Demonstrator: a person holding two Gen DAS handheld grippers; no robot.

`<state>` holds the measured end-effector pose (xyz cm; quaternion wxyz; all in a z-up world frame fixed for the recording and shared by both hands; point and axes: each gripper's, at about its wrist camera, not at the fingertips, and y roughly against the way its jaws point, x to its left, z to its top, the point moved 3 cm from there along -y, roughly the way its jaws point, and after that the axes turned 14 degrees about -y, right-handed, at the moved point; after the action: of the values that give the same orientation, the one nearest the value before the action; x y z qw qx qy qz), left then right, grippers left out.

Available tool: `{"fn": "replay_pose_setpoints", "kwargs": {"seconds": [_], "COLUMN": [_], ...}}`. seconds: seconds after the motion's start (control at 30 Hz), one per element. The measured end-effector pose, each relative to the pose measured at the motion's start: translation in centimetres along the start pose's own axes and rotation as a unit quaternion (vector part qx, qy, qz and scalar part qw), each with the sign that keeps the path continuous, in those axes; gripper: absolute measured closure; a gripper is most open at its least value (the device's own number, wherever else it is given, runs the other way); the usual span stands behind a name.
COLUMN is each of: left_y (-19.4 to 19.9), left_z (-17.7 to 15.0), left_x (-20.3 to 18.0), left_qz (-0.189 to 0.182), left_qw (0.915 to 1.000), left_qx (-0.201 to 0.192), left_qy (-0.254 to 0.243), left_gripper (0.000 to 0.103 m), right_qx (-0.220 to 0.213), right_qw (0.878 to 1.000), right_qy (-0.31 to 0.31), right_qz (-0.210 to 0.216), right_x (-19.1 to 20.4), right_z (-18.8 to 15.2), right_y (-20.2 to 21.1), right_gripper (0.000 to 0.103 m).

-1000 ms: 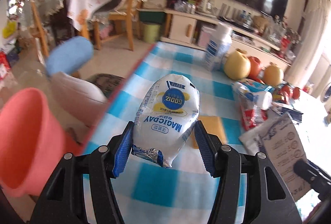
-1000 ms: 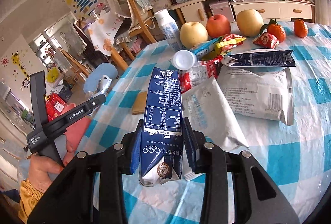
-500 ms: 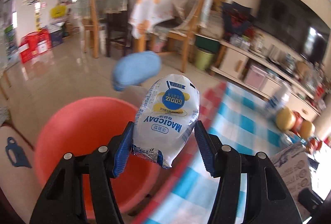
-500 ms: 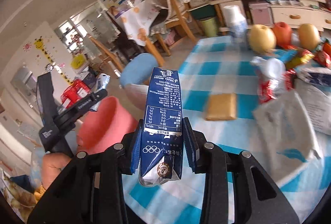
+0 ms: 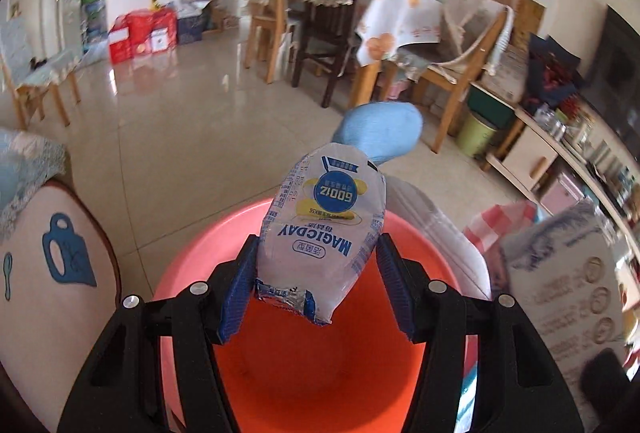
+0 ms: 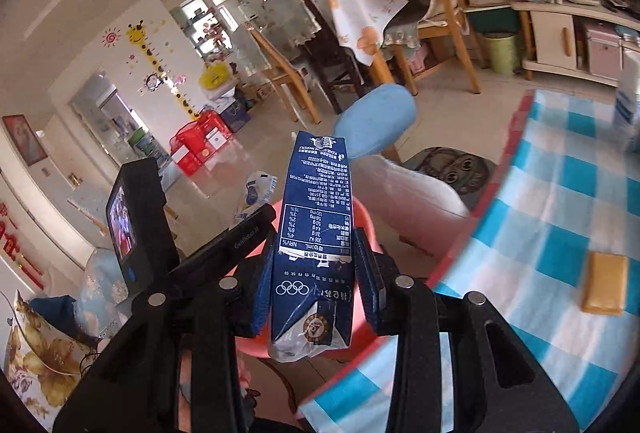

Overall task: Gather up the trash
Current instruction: 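Carry the pouch and carton to the pink bucket and release both, then return both tools to the table above the yellow sponge and paper packet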

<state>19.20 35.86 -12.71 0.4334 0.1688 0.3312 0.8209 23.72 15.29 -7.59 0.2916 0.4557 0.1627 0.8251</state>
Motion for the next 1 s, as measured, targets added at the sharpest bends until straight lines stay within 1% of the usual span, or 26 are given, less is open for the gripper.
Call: {"fn": "replay_pose_setpoints", "kwargs": {"seconds": [0.07, 0.2, 0.23, 0.27, 0.3, 0.33, 0.4, 0.43, 0.5, 0.53, 0.57, 0.6, 0.63, 0.67, 0.77, 0.83, 0.87, 0.9, 0.93, 1.0], "left_y": [-0.7, -2.0, -2.2, -2.3, -2.4, -2.4, -2.2, -2.0, -1.4, -1.1, -0.6, -0.4, 0.2, 0.5, 1.3, 1.8, 2.0, 2.0, 2.2, 2.5], "left_z": [0.1, -0.3, -0.4, -0.5, -0.5, -0.5, -0.6, -0.5, -0.4, -0.3, -0.2, 0.0, 0.1, 0.1, 0.7, 1.0, 1.1, 1.2, 1.3, 1.6], "left_x": [0.7, 1.6, 1.9, 2.1, 2.3, 2.5, 2.6, 2.5, 2.4, 2.4, 2.4, 2.3, 2.3, 2.2, 0.8, -0.2, -0.9, -1.2, -2.0, -3.5], "left_qz": [0.002, 0.006, 0.007, 0.007, 0.01, 0.016, 0.022, 0.023, 0.026, 0.026, 0.024, 0.019, 0.005, 0.002, -0.013, -0.027, -0.041, -0.047, -0.054, -0.063], "left_qw": [0.9998, 0.9986, 0.9981, 0.9977, 0.9974, 0.9974, 0.9976, 0.9978, 0.9979, 0.9974, 0.9964, 0.9954, 0.9929, 0.9917, 0.9894, 0.9883, 0.9875, 0.9872, 0.9869, 0.9868], "left_qx": [0.012, 0.035, 0.039, 0.04, 0.04, 0.037, 0.028, 0.02, -0.005, -0.018, -0.037, -0.051, -0.078, -0.09, -0.125, -0.138, -0.144, -0.146, -0.148, -0.149], "left_qy": [0.016, 0.04, 0.047, 0.054, 0.059, 0.061, 0.059, 0.058, 0.06, 0.064, 0.073, 0.079, 0.09, 0.092, 0.072, 0.058, 0.05, 0.045, 0.032, -0.003], "left_gripper": [0.043, 0.042, 0.041, 0.036, 0.032, 0.028, 0.025, 0.022, 0.022, 0.021, 0.015, 0.012, 0.011, 0.011, 0.011, 0.011, 0.011, 0.011, 0.011, 0.011], "right_qx": [0.006, 0.021, 0.027, 0.029, 0.028, 0.025, 0.021, 0.019, 0.008, 0.003, -0.001, -0.006, -0.01, -0.016, -0.043, -0.066, -0.075, -0.082, -0.088, -0.1], "right_qw": [1.0, 0.999, 0.999, 0.998, 0.998, 0.998, 0.997, 0.997, 0.997, 0.997, 0.997, 0.997, 0.997, 0.996, 0.995, 0.992, 0.991, 0.99, 0.988, 0.983], "right_qy": [-0.005, -0.032, -0.04, -0.045, -0.053, -0.061, -0.074, -0.076, -0.077, -0.077, -0.076, -0.074, -0.071, -0.065, -0.039, -0.014, 0.0, 0.011, 0.023, 0.049], "right_qz": [0.004, 0.017, 0.018, 0.016, 0.01, 0.007, 0.012, 0.009, -0.011, -0.016, -0.023, -0.033, -0.043, -0.054, -0.082, -0.103, -0.112, -0.118, -0.125, -0.145], "right_x": [0.5, 0.2, 0.0, -0.2, -0.6, -1.0, -1.8, -2.2, -3.0, -3.5, -4.0, -4.4, -4.8, -5.1, -5.9, -6.1, -6.2, -6.5, -6.7, -7.1], "right_z": [-0.1, -0.1, -0.2, -0.4, -0.5, -0.6, -0.9, -1.1, -1.4, -1.6, -1.9, -2.2, -2.3, -2.5, -3.3, -3.8, -4.1, -4.3, -4.3, -4.6], "right_y": [-1.3, -4.0, -4.6, -4.8, -5.0, -5.0, -4.5, -4.2, -3.1, -2.7, -2.1, -1.5, -1.1, -0.5, 1.3, 2.7, 3.2, 3.4, 3.8, 4.8], "right_gripper": [0.064, 0.063, 0.058, 0.051, 0.038, 0.032, 0.032, 0.028, 0.024, 0.023, 0.023, 0.021, 0.019, 0.019, 0.016, 0.009, 0.008, 0.007, 0.005, 0.004]}}
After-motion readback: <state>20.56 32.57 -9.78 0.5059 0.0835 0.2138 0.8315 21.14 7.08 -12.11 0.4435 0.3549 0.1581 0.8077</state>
